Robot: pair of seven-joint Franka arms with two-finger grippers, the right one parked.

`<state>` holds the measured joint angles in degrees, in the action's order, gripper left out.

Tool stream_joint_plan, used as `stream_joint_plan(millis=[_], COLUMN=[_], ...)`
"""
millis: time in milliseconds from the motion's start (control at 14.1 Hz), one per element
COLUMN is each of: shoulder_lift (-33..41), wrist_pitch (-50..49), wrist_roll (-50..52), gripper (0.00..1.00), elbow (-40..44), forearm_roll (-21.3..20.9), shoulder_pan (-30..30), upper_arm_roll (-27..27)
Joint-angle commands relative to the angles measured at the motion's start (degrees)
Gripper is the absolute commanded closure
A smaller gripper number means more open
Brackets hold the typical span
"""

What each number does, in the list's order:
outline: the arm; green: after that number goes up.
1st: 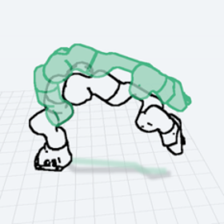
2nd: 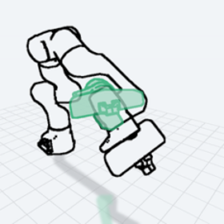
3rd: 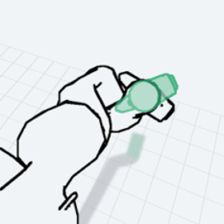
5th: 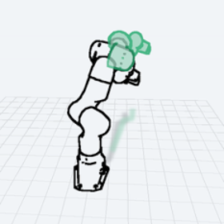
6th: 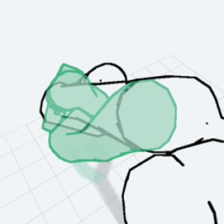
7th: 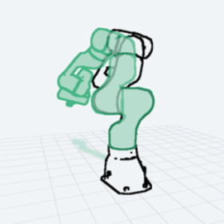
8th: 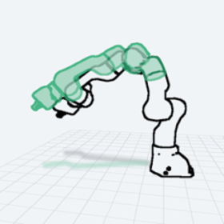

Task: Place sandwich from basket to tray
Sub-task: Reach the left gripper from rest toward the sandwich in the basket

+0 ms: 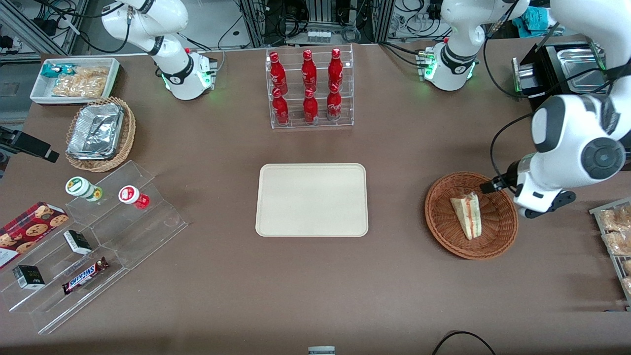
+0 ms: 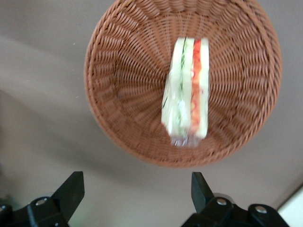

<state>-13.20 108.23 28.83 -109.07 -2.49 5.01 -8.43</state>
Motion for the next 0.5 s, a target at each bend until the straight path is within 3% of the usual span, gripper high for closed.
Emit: stream_joint_plan(millis=[0, 425], shoulder_lift=[-3.0, -7.4], wrist_pitch=[4.8, 11.0], wrist_roll=[3.2, 3.1], gripper=[0.00, 0.00], elbow=[-0.4, -0.9], forearm_roll=[0.3, 0.2], shoulder_pan=[-0.1, -0.4], upper_arm_roll=[-0.3, -0.7])
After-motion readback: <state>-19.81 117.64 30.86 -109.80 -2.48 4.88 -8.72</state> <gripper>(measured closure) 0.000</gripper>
